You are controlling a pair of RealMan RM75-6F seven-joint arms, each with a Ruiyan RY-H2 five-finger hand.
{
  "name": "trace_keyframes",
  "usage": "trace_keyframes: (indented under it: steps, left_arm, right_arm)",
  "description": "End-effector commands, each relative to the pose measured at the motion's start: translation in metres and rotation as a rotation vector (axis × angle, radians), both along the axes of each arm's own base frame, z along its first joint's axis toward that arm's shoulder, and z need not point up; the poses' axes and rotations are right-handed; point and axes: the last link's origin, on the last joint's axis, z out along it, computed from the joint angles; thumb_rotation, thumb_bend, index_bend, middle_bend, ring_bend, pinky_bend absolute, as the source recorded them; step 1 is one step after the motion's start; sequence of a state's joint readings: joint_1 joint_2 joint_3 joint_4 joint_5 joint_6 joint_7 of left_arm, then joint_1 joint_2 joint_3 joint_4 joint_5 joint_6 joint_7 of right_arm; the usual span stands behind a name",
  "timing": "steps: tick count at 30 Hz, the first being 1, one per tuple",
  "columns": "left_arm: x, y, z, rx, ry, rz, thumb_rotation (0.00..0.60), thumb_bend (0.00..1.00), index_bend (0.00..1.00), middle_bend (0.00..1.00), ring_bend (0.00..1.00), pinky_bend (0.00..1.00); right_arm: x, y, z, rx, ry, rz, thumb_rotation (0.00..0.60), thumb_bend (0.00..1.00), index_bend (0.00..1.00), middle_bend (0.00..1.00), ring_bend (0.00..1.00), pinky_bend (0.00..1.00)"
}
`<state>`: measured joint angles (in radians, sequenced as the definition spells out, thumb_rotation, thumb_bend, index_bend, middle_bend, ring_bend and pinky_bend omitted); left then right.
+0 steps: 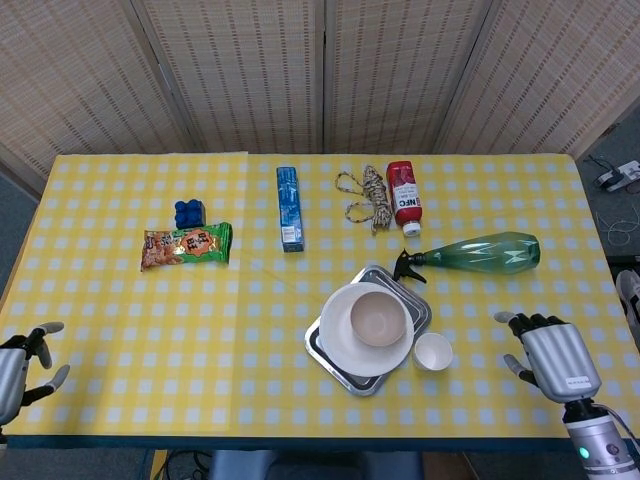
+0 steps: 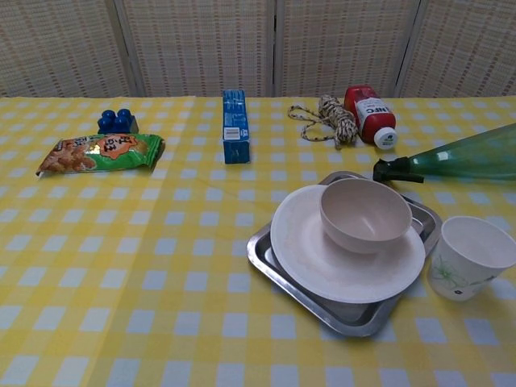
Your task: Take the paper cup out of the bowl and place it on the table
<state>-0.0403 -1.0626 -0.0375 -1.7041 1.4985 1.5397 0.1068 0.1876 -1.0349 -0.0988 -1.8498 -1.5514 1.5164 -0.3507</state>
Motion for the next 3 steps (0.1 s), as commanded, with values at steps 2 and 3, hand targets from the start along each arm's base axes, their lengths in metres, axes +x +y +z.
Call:
trace_keyframes:
  steps: [2, 3]
  left_arm:
    - [-0.0003, -0.0003, -0.0002, 0.011, -0.004, 0.001, 0.600, 0.26, 0.37, 0.62, 0.49, 0.64]
    - [-0.0005, -0.0004, -0.0001, 0.012, -0.004, 0.001, 0.600, 0.26, 0.38, 0.62, 0.49, 0.64]
  right_arm:
    - [-0.0173, 0.0022, 0.0013, -0.058, -0.118, -0.004, 0.600, 0.17, 0.35, 0.49, 0.49, 0.58]
    - [-0.0200, 0.0016, 0.0027, -0.069, -0.127, -0.001, 0.600, 0.17, 0.35, 0.49, 0.49, 0.58]
